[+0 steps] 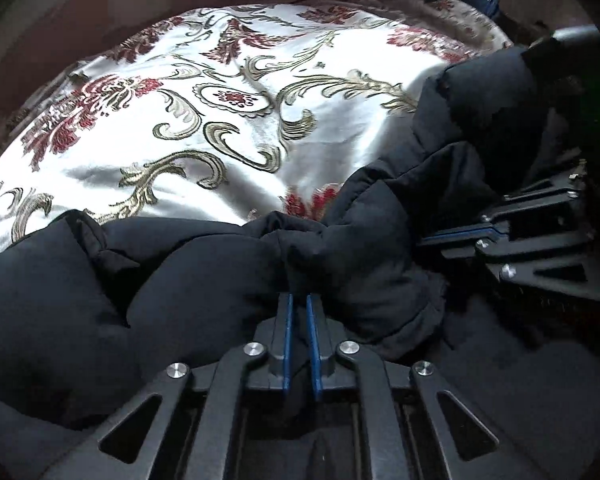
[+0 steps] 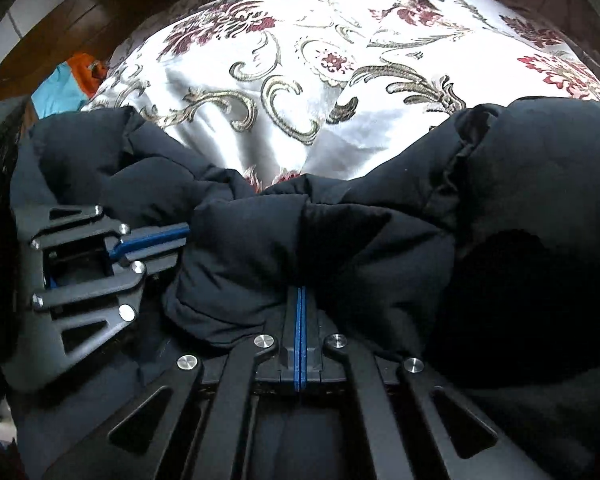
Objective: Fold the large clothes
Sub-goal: 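Lift the hem with both tools and fold it toward the collar, then open both tools and raise them away from the folded jacket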
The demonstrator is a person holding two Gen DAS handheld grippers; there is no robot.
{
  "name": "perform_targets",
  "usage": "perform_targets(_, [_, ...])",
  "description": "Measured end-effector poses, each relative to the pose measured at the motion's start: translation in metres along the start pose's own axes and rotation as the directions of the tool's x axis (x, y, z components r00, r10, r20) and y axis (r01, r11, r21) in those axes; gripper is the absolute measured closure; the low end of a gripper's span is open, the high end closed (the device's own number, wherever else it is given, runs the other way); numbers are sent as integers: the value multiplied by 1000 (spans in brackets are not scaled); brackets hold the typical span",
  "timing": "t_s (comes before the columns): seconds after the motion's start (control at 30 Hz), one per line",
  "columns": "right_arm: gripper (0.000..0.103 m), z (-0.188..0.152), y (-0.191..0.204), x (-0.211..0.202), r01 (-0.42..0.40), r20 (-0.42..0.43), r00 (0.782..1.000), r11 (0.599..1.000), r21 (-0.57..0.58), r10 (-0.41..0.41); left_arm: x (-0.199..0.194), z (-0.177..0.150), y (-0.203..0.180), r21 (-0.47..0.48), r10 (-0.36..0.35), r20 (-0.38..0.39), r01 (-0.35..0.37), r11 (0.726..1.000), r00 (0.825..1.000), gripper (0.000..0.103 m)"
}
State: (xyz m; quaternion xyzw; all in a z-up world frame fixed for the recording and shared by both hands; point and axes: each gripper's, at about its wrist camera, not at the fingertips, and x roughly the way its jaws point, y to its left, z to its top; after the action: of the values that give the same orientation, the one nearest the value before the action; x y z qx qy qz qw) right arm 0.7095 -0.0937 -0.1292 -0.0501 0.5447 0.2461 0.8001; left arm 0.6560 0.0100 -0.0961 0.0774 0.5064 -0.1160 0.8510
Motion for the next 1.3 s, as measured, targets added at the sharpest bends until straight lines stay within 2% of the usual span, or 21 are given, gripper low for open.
perform_targets(0.1, [103, -10, 3, -17, -21, 78, 997, 1000, 5, 20, -1, -2, -7, 14, 52, 23, -53, 999, 998, 95])
perform_targets(0.17, [102, -19, 6, -33, -23, 124, 992, 1000, 8, 22, -12, -7, -3, -3, 34, 54, -33, 999, 998, 96])
perform_targets(0.23, [98, -24, 8, -47, -3, 159, 987, 1000, 3, 2, -26, -11, 6, -58, -11, 84, 16, 998, 996, 95])
perform_targets(0.33, [85, -30, 12, -66, 39, 205, 978, 999, -6, -37, -48, -21, 21, -163, -75, 140, 98, 982, 987, 92])
perform_targets(0.37, [75, -32, 15, -74, 67, 221, 973, 998, -8, -63, -57, -25, 26, -202, -86, 165, 119, 972, 983, 90])
perform_targets(0.4, [67, -35, 17, -81, 105, 239, 966, 994, -12, -99, -61, -28, 28, -222, -89, 175, 127, 967, 981, 86])
perform_targets(0.43, [63, -35, 18, -87, 130, 249, 961, 991, -16, -122, -68, -33, 31, -257, -94, 190, 142, 956, 977, 83])
perform_targets(0.5, [49, -39, 20, -100, 192, 275, 945, 981, -32, -176, -76, -37, 33, -298, -94, 194, 150, 943, 976, 82])
perform_targets(0.6, [45, -46, 23, -122, 262, 317, 918, 964, -35, -238, -87, -40, 30, -312, -77, 185, 133, 941, 980, 80])
perform_targets(0.67, [44, -51, 23, -138, 275, 334, 907, 961, -8, -257, -97, -43, 27, -322, -63, 191, 123, 939, 980, 73])
perform_targets(0.7, [42, -53, 23, -145, 274, 339, 904, 962, 6, -260, -104, -46, 27, -334, -53, 201, 119, 935, 978, 58])
perform_targets(0.73, [40, -56, 22, -153, 270, 346, 901, 963, 23, -261, -107, -45, 29, -345, -45, 209, 117, 931, 977, 34])
perform_targets(0.77, [36, -62, 21, -161, 265, 355, 897, 963, 40, -262, -118, -49, 28, -368, -25, 239, 114, 923, 971, 26])
perform_targets(0.8, [33, -67, 20, -169, 261, 364, 894, 964, 50, -261, -124, -51, 28, -378, -12, 260, 113, 919, 966, 22])
perform_targets(0.83, [32, -73, 20, -179, 254, 376, 890, 965, 59, -257, -135, -55, 27, -390, 1, 287, 116, 914, 958, 22])
perform_targets(0.97, [25, -91, 23, -212, 250, 419, 871, 966, 69, -255, -165, -59, 22, -399, 21, 300, 106, 911, 954, 20])
perform_targets(1.03, [20, -98, 28, -228, 250, 441, 860, 966, 73, -256, -185, -62, 16, -388, 38, 323, 96, 917, 946, 12])
perform_targets(1.1, [3, -106, 31, -247, 245, 467, 848, 967, 76, -251, -202, -67, 10, -382, 60, 342, 81, 921, 938, 3])
perform_targets(1.3, [2, -129, 47, -294, 231, 527, 818, 970, 69, -232, -255, -81, -11, -370, 95, 409, 70, 926, 908, 1])
